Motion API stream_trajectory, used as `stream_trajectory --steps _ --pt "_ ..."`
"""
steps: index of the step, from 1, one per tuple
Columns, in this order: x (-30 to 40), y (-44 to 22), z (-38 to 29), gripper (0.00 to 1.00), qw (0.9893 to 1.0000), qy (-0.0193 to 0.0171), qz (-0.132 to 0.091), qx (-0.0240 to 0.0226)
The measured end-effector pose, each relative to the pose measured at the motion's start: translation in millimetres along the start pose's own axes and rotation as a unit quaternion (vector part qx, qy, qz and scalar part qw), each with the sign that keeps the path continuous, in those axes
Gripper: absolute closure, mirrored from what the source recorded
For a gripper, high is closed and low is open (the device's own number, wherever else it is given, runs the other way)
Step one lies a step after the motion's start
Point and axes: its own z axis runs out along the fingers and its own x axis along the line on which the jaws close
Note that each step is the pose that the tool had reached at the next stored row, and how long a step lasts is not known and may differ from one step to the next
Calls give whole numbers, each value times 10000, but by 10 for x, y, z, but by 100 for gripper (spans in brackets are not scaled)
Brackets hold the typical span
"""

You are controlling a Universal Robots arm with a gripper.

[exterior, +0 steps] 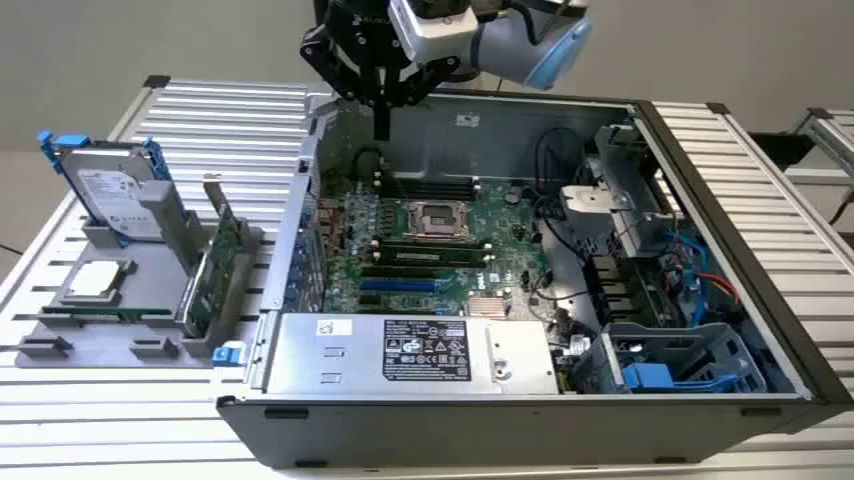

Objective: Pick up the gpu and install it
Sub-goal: 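Reach for the gpu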

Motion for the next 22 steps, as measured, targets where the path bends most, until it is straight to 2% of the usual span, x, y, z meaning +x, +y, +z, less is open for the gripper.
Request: stream_trajectory --steps 11,22 --pt "4 0 0 100 10000 0 0 0" --pt "109 -8 -3 100 10000 0 0 0"
